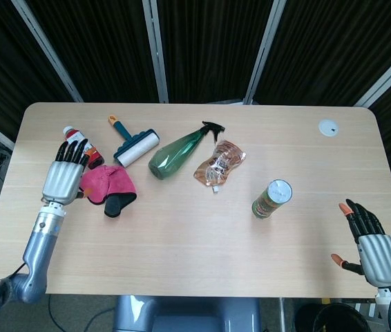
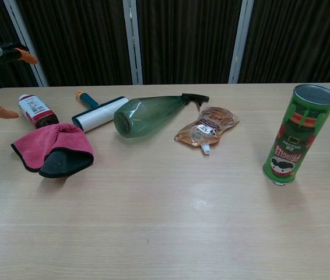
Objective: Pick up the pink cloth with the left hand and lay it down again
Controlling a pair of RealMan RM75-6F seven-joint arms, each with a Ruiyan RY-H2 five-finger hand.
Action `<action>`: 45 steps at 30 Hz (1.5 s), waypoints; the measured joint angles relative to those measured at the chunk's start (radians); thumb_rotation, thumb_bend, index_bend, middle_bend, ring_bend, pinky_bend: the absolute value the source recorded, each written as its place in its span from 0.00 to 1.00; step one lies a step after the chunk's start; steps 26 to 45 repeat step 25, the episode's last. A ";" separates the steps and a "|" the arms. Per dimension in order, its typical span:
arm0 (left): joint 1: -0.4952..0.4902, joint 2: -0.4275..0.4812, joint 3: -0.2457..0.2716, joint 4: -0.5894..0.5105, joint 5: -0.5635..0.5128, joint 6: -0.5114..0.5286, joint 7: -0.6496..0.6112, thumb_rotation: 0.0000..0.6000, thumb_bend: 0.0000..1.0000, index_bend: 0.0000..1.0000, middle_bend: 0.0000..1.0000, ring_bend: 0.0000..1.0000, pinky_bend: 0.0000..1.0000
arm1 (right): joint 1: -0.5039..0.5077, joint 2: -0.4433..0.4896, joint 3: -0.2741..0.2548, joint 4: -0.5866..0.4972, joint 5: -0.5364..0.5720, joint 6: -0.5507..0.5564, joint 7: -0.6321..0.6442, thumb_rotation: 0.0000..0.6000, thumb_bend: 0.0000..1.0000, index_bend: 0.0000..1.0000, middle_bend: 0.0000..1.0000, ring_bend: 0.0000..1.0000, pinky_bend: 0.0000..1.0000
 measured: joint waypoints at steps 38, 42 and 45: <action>0.428 0.203 0.298 -0.131 0.401 0.422 -0.265 1.00 0.00 0.00 0.00 0.00 0.00 | -0.001 -0.013 -0.003 0.015 -0.021 0.012 -0.046 1.00 0.04 0.00 0.00 0.00 0.11; 0.428 0.203 0.298 -0.131 0.401 0.422 -0.265 1.00 0.00 0.00 0.00 0.00 0.00 | -0.001 -0.013 -0.003 0.015 -0.021 0.012 -0.046 1.00 0.04 0.00 0.00 0.00 0.11; 0.428 0.203 0.298 -0.131 0.401 0.422 -0.265 1.00 0.00 0.00 0.00 0.00 0.00 | -0.001 -0.013 -0.003 0.015 -0.021 0.012 -0.046 1.00 0.04 0.00 0.00 0.00 0.11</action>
